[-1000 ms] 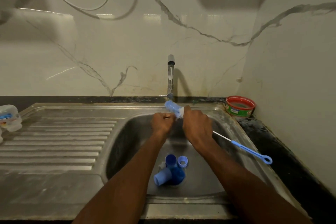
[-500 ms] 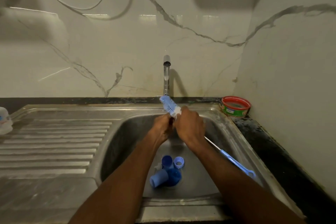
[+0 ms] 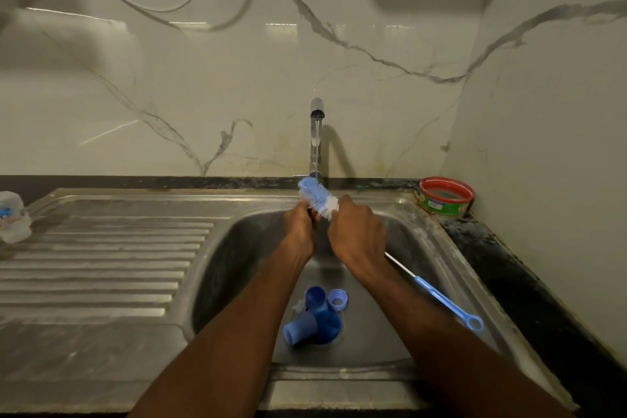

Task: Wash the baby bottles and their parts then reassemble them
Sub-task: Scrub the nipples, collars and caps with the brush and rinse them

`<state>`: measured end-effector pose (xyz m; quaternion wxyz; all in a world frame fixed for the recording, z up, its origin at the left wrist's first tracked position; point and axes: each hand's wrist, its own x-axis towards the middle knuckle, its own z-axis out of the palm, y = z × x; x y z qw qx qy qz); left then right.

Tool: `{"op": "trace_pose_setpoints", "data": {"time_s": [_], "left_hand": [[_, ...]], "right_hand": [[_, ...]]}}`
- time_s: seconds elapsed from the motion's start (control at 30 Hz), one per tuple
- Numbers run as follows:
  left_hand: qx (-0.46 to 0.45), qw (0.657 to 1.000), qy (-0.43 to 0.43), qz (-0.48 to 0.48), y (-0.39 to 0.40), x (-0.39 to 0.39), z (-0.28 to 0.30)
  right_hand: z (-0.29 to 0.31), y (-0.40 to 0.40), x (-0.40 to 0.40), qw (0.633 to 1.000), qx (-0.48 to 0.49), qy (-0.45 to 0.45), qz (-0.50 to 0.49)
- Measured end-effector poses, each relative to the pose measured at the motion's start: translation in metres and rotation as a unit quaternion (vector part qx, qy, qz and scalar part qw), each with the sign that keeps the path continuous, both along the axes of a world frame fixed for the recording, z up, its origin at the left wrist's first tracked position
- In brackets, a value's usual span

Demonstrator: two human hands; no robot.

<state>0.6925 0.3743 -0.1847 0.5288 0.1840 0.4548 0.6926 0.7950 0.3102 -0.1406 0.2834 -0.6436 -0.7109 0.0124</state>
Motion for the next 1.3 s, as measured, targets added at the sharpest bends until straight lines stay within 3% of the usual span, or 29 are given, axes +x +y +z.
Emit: {"op": "trace_pose_setpoints", "data": {"time_s": [0.2,0.5,0.7,0.8,0.97,1.07,1.17,1.3], "left_hand": [[-0.011,1.0,0.024,0.001,0.0,0.0,-0.001],[0.068,0.989,0.101,-0.089,-0.016,0.009,0.005],[0.0,1.0,0.016,0.019,-0.008,-0.008,0.003],[0.002,0.997,0.075,0.026,-0.003,-0.008,-0.002],[0.031,0.989,0.138,-0.032,-0.01,0.008,0.002],[0.04,0.993,0.114,0.011,-0.01,0.003,0.007],[-0.012,0.987,0.142,0.076,-0.008,-0.01,-0.001],[0.002,0.986,0.149,0.071,-0.006,-0.013,-0.006]], "right_hand": [[0.007,0.003,0.003,0.999,0.042,0.015,-0.016],[0.018,0.013,0.006,1.0,0.014,0.007,-0.008],[0.015,0.003,0.014,1.0,0.022,-0.009,0.009],[0.005,-0.005,0.009,0.998,0.003,-0.052,0.037],[0.011,0.009,0.014,0.999,0.009,-0.032,0.018],[0.02,0.011,0.019,0.999,0.032,-0.024,-0.014],[0.021,0.004,0.021,0.998,0.061,-0.028,-0.014],[0.007,-0.006,0.01,0.997,0.035,-0.073,0.018]]}}
